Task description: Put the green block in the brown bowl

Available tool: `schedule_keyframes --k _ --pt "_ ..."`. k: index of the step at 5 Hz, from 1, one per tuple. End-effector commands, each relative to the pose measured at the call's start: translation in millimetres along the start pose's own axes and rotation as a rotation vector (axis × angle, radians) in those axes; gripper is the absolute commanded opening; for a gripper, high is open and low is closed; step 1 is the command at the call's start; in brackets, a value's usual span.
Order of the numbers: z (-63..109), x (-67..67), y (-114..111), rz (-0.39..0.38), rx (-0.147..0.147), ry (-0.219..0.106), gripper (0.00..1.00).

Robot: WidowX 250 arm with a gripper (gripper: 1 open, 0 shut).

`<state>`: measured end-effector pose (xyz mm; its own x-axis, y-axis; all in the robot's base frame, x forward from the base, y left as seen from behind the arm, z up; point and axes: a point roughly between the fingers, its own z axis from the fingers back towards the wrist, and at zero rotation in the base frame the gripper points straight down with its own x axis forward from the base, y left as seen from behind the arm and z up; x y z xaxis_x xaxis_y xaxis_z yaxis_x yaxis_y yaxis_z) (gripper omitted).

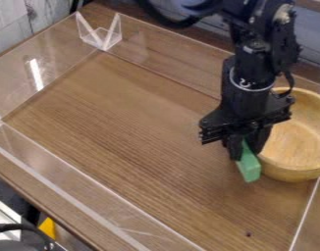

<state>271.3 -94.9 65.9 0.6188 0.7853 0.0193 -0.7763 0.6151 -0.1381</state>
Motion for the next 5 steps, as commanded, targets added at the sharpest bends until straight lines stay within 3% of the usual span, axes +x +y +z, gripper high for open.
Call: schedule_keyframes --k 1,2,5 --pt "12.6 4.9 -8.7 -0.006 -0.053 -0.016 0.0" --pt "14.8 7.1 -3.8 -0.005 -0.051 -0.011 0.0" --pt "-19.3 -13.2 -9.8 0.031 -0.043 -0.002 0.0"
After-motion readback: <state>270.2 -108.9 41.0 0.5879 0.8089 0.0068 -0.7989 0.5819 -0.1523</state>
